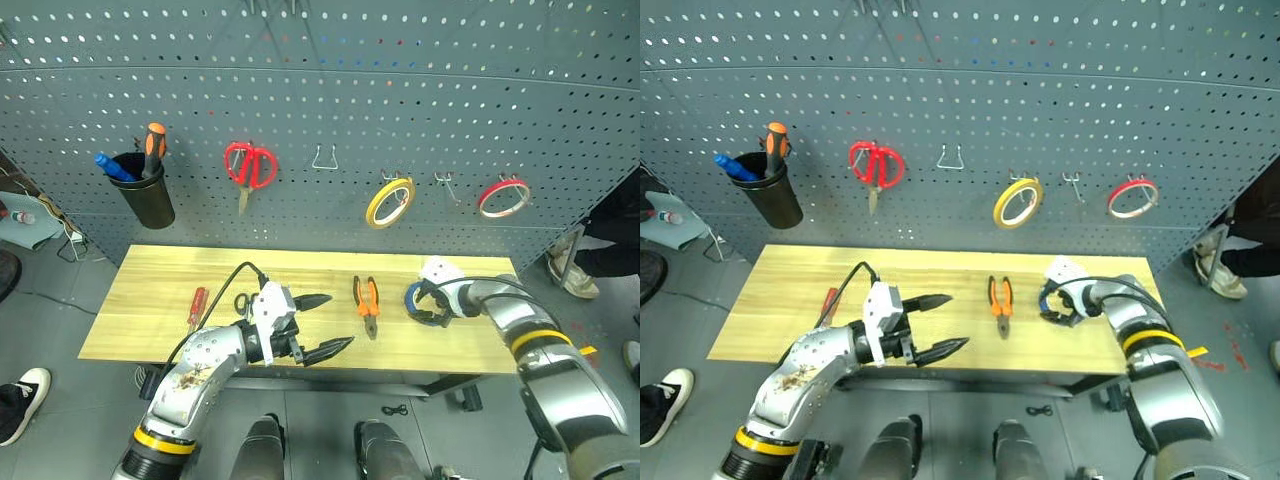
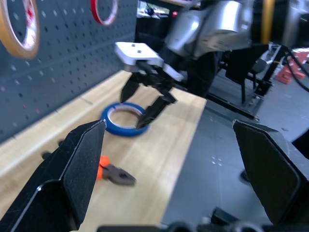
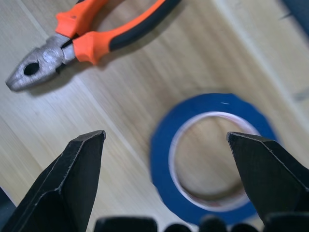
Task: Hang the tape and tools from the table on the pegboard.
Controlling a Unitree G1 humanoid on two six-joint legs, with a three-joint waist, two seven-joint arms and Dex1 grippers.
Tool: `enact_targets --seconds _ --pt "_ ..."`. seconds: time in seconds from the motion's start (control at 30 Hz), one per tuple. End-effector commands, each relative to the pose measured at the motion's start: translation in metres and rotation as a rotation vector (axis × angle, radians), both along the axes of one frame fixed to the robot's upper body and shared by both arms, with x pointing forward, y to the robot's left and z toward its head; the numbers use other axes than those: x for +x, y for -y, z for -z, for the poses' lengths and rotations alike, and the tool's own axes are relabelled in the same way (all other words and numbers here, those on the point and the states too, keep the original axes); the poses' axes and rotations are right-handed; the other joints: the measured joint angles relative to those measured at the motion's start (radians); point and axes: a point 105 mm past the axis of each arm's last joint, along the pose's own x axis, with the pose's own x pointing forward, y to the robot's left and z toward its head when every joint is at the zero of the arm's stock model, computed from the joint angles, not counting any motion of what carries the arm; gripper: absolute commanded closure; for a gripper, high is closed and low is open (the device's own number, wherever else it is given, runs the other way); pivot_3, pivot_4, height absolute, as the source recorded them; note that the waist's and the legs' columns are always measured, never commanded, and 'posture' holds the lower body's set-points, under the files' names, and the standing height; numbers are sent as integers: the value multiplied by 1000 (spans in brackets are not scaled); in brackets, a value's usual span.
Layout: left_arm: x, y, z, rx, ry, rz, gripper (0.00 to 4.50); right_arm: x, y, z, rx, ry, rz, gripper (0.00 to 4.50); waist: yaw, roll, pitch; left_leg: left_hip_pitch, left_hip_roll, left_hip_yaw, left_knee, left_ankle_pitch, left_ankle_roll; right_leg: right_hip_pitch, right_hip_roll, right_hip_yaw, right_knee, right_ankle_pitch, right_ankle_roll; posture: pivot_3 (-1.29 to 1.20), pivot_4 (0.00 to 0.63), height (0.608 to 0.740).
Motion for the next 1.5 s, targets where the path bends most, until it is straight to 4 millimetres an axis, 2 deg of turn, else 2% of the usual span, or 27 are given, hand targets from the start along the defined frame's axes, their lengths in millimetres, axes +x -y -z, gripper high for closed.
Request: enact_targets --seconds 0.03,0.23,0.5,0.63,0.7,0.9,0.93,1.03,1.1,1.13,1.17,1.27,1.37,1.5 --pt "-9 -3 -11 -27 37 25 16 4 4 0 -24 9 11 0 3 1 10 0 0 0 0 0 0 0 0 0 0 -1 -1 204 260 740" --pt "-6 -9 -15 -53 44 -34 16 3 8 12 -83 -16 40 0 10 0 18 -2 -1 -1 0 0 0 -1 0 0 -1 -2 -1 229 274 740" --pt "-5 -9 -26 -74 48 -78 16 1 14 17 -85 -32 86 0 13 0 46 -3 -1 -1 0 0 0 -2 0 1 1 -2 -1 268 308 740" --pt "-5 -11 -35 -94 46 -108 0 2 10 17 -51 -40 102 1145 17 -1 68 -3 -1 -1 0 0 0 -2 0 1 1 -2 -1 283 345 740" --pt "-5 -11 -38 -98 44 -111 0 2 10 17 -51 -41 100 1862 18 -4 78 -3 -1 -2 0 0 0 -2 0 1 1 -2 -1 286 352 740" --pt "-5 -8 -40 -99 43 -105 0 1 9 17 -48 -40 83 3915 27 -6 88 -3 -1 -2 0 0 0 -2 0 1 0 -2 -1 281 346 740" --pt "-4 -8 -41 -102 45 -103 0 1 10 16 -43 -37 81 4065 28 -7 89 -3 -1 -2 0 0 0 -2 0 1 0 -2 -1 275 339 740" --pt "-2 -5 -44 -110 42 -85 0 -1 13 11 -16 -33 55 4066 29 -7 89 -5 -1 -2 0 0 0 -4 0 1 0 -2 -1 267 332 740" --pt "-2 0 -46 -122 22 -56 0 -2 19 0 -40 24 -8 4066 31 -7 89 -9 -1 -2 0 0 0 -8 0 1 1 -2 0 251 325 740" --pt "-1 2 -48 -133 13 -43 0 -1 22 -12 -50 93 -38 4066 35 -6 89 -13 -1 -2 0 0 0 -12 0 1 1 -2 0 251 325 740" --pt "-1 3 -50 -141 9 -33 0 -1 23 -26 -49 167 -56 4066 42 -5 90 -16 -1 -2 0 0 0 -15 0 0 1 3 8 251 325 740" --pt "5 7 -60 -190 -14 -8 0 -9 24 -77 -54 439 -25 4066 54 -3 91 -22 -2 -3 0 0 -1 -19 0 0 1 1 10 204 309 740" --pt "9 10 -71 -231 -25 18 0 -28 21 -123 -113 697 -2 4066 49 -2 90 -23 -1 -2 0 -1 -1 -20 0 0 1 1 11 172 284 740" --pt "16 11 -88 -300 -39 39 0 -51 4 -155 -186 914 -54 4066 39 -2 88 -22 -1 -3 1 0 -2 -19 0 0 1 1 11 128 247 740"
